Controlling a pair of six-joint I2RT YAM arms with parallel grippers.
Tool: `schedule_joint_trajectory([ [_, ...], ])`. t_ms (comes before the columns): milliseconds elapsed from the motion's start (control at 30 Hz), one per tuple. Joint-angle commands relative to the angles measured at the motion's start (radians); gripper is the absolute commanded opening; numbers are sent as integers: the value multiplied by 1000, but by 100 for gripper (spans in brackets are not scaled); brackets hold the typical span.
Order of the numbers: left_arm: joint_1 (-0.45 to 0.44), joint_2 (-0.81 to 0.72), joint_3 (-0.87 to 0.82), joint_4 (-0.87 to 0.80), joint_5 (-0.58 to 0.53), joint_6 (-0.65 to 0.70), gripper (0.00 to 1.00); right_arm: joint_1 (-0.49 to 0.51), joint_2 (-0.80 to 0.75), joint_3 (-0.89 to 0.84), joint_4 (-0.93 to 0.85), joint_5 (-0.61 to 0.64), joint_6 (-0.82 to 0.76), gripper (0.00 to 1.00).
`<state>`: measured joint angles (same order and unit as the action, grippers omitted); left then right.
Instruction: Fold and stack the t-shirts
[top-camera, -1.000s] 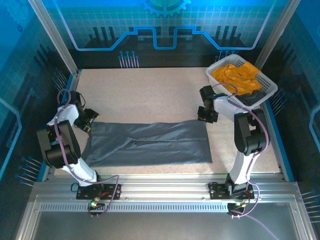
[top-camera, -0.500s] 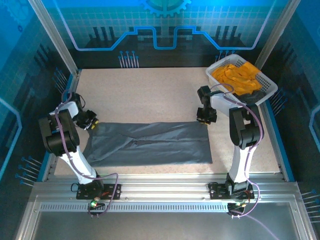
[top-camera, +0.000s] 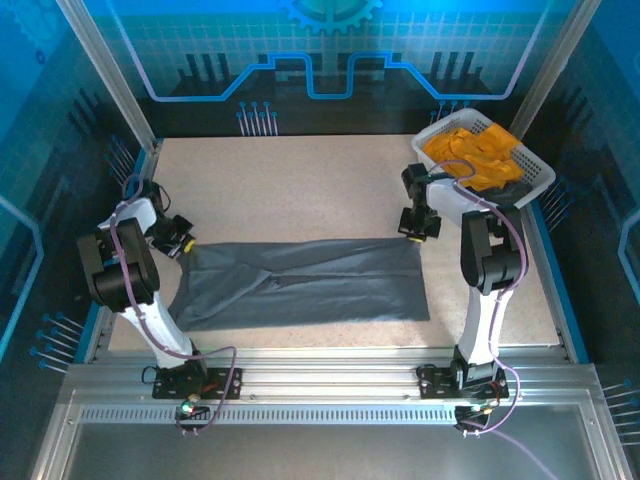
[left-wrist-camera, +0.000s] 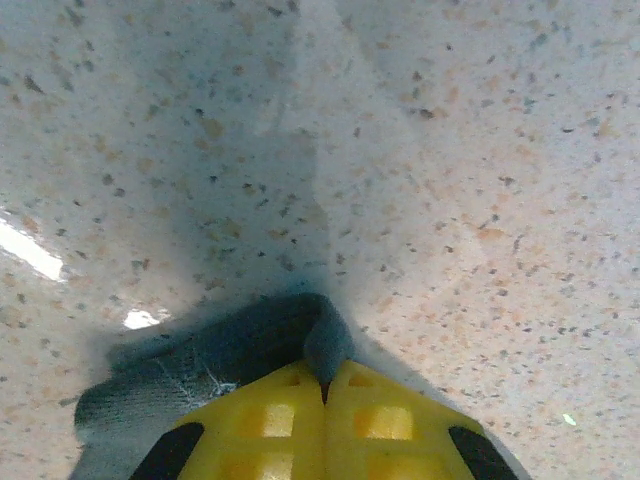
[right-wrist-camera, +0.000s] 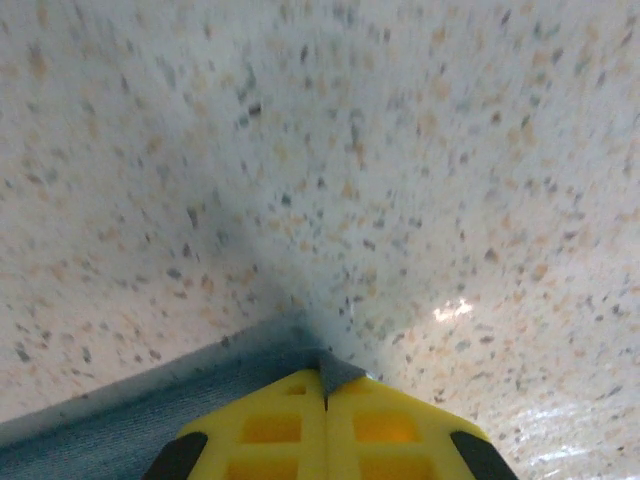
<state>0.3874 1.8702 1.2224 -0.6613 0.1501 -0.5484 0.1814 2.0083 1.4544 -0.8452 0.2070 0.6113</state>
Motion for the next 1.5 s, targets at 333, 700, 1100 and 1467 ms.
schedule_joint_trajectory([
  [333,-62,129,263,-25,35,-102,11,-61,201,358,-154,-11,-93,16],
  [700,-220,-233,-9,49,24,-97,51,-38,-217,-127,8,-59,150,42],
  [1100,-397,-111,-31,161,-4,157,50,47,-314,-203,131,-224,180,42],
  [1467,-411,-25,-56,185,30,240,43,142,-367,-178,117,-270,135,45],
])
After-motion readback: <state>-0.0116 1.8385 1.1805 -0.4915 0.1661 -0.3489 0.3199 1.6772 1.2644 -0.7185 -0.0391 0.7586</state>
